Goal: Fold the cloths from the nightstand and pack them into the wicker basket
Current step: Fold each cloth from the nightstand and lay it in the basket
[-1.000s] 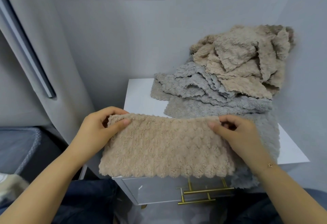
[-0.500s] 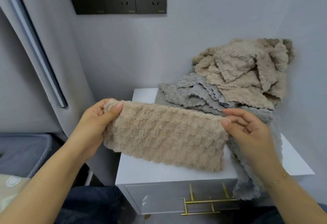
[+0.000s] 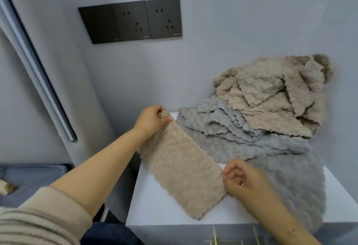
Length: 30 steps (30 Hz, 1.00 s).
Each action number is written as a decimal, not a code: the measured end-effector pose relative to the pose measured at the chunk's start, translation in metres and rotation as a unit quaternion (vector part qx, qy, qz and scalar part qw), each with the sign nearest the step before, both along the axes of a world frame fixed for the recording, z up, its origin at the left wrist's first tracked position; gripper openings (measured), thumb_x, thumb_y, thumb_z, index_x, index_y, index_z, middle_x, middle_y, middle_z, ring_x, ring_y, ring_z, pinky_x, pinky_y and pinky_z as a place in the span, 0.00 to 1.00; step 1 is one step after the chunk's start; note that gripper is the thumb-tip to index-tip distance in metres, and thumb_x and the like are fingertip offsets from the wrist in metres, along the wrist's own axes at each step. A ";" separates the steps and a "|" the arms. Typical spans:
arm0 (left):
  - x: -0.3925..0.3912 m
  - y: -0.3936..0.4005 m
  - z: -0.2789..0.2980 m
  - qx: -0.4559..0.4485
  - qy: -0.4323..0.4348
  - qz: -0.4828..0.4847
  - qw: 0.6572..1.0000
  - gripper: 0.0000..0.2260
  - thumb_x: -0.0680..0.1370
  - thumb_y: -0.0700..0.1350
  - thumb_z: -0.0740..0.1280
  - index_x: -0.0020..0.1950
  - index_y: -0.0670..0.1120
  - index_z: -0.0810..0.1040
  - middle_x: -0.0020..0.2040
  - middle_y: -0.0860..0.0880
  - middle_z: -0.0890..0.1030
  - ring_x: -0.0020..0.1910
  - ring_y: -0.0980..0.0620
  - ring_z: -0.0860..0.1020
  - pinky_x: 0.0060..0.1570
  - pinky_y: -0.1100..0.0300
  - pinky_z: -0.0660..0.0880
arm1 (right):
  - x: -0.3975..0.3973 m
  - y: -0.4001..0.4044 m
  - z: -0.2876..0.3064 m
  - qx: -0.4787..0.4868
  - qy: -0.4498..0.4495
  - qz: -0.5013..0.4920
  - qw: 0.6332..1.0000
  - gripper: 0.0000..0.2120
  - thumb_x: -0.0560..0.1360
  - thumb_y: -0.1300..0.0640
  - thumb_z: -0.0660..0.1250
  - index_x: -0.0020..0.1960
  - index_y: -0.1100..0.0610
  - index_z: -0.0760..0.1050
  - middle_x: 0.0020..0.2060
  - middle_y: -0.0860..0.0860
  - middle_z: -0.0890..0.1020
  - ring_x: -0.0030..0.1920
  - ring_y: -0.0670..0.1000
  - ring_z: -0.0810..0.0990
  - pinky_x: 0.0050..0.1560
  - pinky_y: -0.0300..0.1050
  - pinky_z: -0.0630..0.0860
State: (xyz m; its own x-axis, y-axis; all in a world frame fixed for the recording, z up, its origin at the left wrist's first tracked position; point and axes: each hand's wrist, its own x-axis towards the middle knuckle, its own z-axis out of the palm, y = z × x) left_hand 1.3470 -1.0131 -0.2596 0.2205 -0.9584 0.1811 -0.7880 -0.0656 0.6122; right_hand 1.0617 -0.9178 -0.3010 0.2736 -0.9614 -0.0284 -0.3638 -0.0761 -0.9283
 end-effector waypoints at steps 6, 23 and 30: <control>0.000 -0.021 -0.021 0.007 0.040 0.001 0.999 0.11 0.79 0.51 0.67 0.51 0.43 0.76 0.43 0.49 0.79 0.40 0.53 0.75 0.34 0.63 0.69 | 0.001 0.002 -0.003 -0.045 0.119 0.053 0.990 0.14 0.76 0.56 0.63 0.53 0.38 0.67 0.37 0.47 0.77 0.29 0.44 0.72 0.33 0.43 0.67; -0.021 -0.005 -0.034 -0.005 -0.061 0.034 0.998 0.12 0.79 0.54 0.64 0.60 0.52 0.75 0.61 0.52 0.76 0.63 0.50 0.72 0.63 0.51 0.64 | 0.002 0.001 -0.007 -0.061 0.136 0.025 0.989 0.07 0.75 0.55 0.68 0.45 0.43 0.74 0.42 0.43 0.78 0.31 0.42 0.72 0.33 0.34 0.68; -0.061 0.164 -0.020 -0.047 -0.057 -0.059 0.996 0.17 0.73 0.67 0.61 0.54 0.59 0.77 0.51 0.65 0.75 0.54 0.64 0.72 0.56 0.61 0.71 | 0.003 0.002 -0.005 -0.054 0.116 0.027 0.991 0.07 0.75 0.59 0.69 0.48 0.47 0.76 0.41 0.44 0.78 0.30 0.38 0.73 0.33 0.32 0.69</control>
State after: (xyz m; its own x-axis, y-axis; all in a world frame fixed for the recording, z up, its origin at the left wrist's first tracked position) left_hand 1.2859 -0.8488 -0.2794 0.0798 -0.9543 0.2881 -0.8514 0.0851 0.5176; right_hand 1.0647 -0.9156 -0.3063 0.3224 -0.9466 0.0051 -0.5597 -0.1949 -0.8054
